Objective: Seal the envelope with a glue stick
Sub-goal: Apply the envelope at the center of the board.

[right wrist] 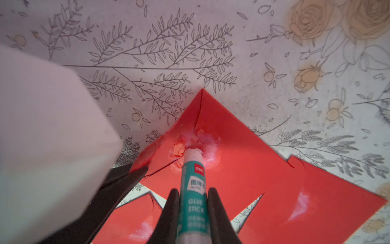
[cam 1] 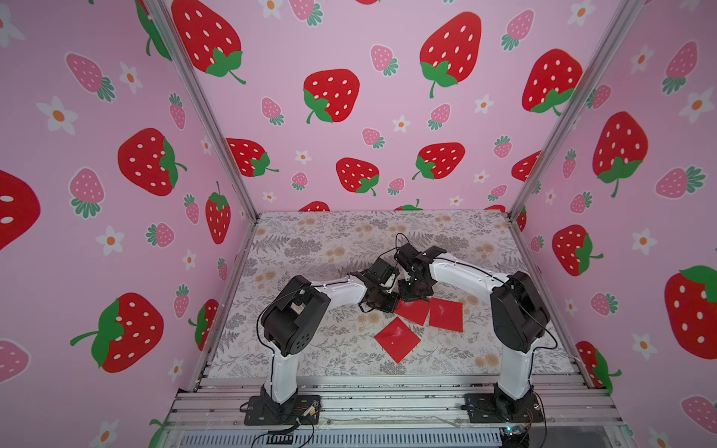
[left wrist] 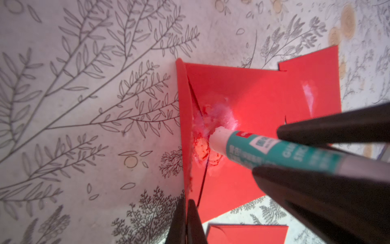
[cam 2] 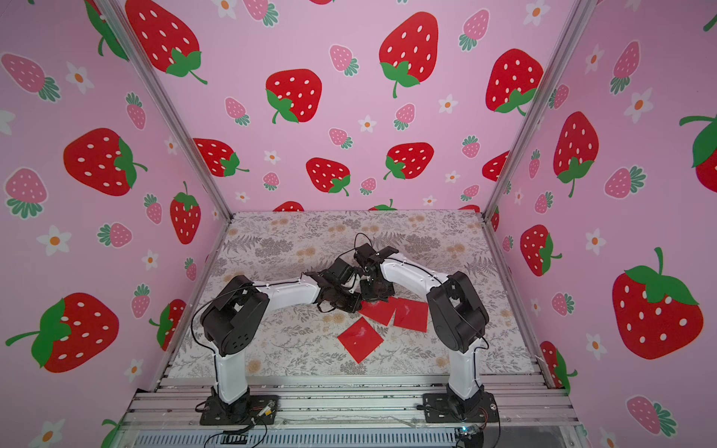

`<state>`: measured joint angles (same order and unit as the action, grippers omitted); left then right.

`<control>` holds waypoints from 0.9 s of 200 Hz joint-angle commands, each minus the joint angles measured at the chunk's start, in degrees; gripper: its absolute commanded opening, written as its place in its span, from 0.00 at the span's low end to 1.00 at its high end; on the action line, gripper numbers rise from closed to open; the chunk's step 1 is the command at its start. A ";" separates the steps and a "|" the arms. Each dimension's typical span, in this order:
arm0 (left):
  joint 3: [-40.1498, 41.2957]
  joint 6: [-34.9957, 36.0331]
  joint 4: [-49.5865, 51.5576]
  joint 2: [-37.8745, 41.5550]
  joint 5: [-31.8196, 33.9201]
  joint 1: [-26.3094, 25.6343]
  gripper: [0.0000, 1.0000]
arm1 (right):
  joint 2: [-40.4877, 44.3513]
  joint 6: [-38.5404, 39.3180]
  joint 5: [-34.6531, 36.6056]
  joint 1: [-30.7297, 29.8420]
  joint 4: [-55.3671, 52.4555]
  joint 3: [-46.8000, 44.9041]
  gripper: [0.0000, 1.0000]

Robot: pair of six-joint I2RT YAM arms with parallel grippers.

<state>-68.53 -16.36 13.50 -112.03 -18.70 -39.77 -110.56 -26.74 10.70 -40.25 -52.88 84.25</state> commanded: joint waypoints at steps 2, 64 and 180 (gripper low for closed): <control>-0.91 0.32 1.36 -0.21 -1.05 0.22 0.00 | -1.97 0.41 3.80 -0.80 -3.20 1.74 0.00; -0.96 0.40 1.60 0.05 -0.96 0.23 0.00 | -1.02 0.13 -16.80 0.35 2.57 0.20 0.00; -0.38 -0.04 1.36 0.22 -1.38 0.31 0.00 | -0.76 0.47 6.57 1.41 -5.89 -0.41 0.00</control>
<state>-68.53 -16.38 13.85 -112.03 -19.11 -39.59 -110.34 -26.30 8.58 -38.28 -53.80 83.72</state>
